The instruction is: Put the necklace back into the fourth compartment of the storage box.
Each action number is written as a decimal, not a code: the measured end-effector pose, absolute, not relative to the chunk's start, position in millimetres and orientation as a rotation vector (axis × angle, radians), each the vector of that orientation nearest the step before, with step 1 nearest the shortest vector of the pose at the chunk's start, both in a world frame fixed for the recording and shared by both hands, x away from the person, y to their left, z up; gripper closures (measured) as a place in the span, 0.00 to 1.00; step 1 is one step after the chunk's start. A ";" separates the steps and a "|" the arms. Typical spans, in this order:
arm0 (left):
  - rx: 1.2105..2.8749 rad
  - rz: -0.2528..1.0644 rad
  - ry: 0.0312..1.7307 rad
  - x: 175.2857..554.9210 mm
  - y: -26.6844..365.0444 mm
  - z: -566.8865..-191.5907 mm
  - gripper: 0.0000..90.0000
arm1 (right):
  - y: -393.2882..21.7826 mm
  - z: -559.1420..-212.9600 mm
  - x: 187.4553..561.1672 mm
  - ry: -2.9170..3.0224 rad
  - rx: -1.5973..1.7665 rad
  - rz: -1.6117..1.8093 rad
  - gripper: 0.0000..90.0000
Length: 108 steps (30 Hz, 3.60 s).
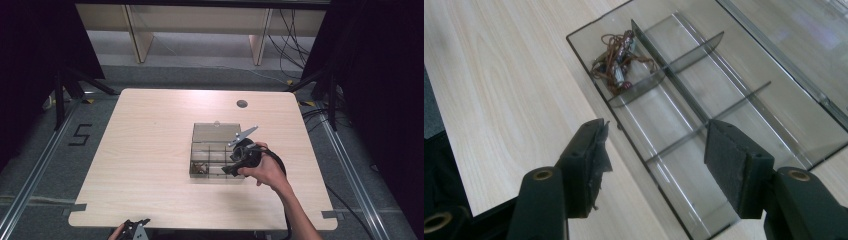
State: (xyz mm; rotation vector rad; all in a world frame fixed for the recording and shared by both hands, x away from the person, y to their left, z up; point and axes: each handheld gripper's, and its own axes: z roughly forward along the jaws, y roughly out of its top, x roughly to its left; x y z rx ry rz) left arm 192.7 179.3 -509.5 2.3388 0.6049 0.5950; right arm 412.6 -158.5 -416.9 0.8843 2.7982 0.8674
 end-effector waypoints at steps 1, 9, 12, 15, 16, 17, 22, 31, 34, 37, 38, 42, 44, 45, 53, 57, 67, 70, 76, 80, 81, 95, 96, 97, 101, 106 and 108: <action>2.339 0.595 0.605 192.6 179.4 -509.4 0.17 | -160.7 -416.8 410.4 2.807 0.899 0.867 0.47; 2.313 0.613 0.617 193.6 178.9 -511.1 0.17 | -176.3 -418.1 400.1 2.765 0.876 0.907 0.47; 2.318 0.612 0.613 193.7 179.1 -511.3 0.17 | -180.6 -422.0 394.9 2.745 0.917 0.919 0.47; 2.325 0.615 0.600 193.9 180.0 -510.9 0.17 | -187.4 -422.3 389.6 2.749 0.938 0.913 0.47; 2.323 0.615 0.605 193.9 179.6 -511.2 0.17 | -190.1 -422.7 388.6 2.746 0.927 0.916 0.47; 2.314 0.612 0.611 193.6 179.3 -511.5 0.17 | -191.9 -423.1 387.5 2.754 0.932 0.912 0.47; 2.291 0.609 0.636 193.1 178.4 -512.7 0.17 | -200.5 -422.0 383.2 2.736 0.949 0.921 0.46; 2.315 0.620 0.610 193.6 179.4 -511.5 0.17 | -211.1 -426.9 378.0 2.731 0.939 0.939 0.43; 2.315 0.620 0.611 193.6 179.3 -511.5 0.17 | -213.5 -427.5 374.9 2.712 0.998 0.933 0.41; 2.327 0.618 0.602 193.6 179.4 -511.1 0.17 | -215.6 -428.0 373.0 2.727 1.004 0.940 0.40; 2.322 0.617 0.607 193.5 179.2 -511.4 0.17 | -217.0 -428.6 373.0 2.712 1.001 0.930 0.40; 2.313 0.617 0.613 192.9 178.4 -511.9 0.17 | -218.1 -429.8 369.9 2.693 1.024 0.946 0.39; 2.326 0.621 0.601 193.5 179.2 -511.0 0.17 | -219.9 -430.0 368.9 2.696 0.998 0.959 0.38; 2.325 0.620 0.603 193.4 179.2 -511.1 0.17 | -220.4 -429.2 367.6 2.705 0.996 0.956 0.38; 2.324 0.619 0.604 193.3 179.1 -511.0 0.17 | -226.5 -432.4 365.2 2.709 0.974 0.967 0.37; 2.323 0.619 0.604 193.4 179.0 -511.1 0.17 | -229.5 -433.6 361.5 2.710 1.022 0.966 0.37; 2.327 0.616 0.597 193.5 179.5 -510.5 0.17 | -235.1 -439.6 357.5 2.691 1.020 0.994 0.35; 2.314 0.622 0.614 193.3 178.7 -511.3 0.17 | -236.6 -437.9 355.2 2.686 1.040 0.977 0.34; 2.319 0.616 0.614 193.6 179.0 -510.9 0.17 | -238.4 -441.1 352.6 2.684 1.077 0.985 0.32; 2.317 0.615 0.616 193.6 179.1 -510.8 0.17 | -240.1 -445.0 351.5 2.670 1.095 1.004 0.30; 2.316 0.614 0.618 193.6 179.1 -511.0 0.17 | -241.6 -445.2 352.2 2.670 1.073 0.986 0.30; 2.295 0.613 0.633 194.0 178.1 -511.4 0.17 | -251.0 -455.6 340.6 2.635 1.137 1.038 0.28; 2.313 0.612 0.616 194.1 179.0 -510.2 0.17 | -252.8 -454.8 340.5 2.652 1.124 1.013 0.28; 2.318 0.608 0.609 194.1 179.3 -509.9 0.17 | -253.2 -455.5 340.2 2.656 1.114 1.017 0.28; 2.315 0.607 0.614 194.3 178.9 -510.1 0.17 | -251.8 -457.8 336.5 2.658 1.119 1.015 0.27; 2.324 0.606 0.610 194.9 177.4 -508.8 0.17 | -249.7 -459.0 332.1 2.669 1.118 1.016 0.24; 2.313 0.604 0.626 195.2 175.9 -510.0 0.17 | -248.8 -461.6 330.6 2.658 1.106 1.051 0.23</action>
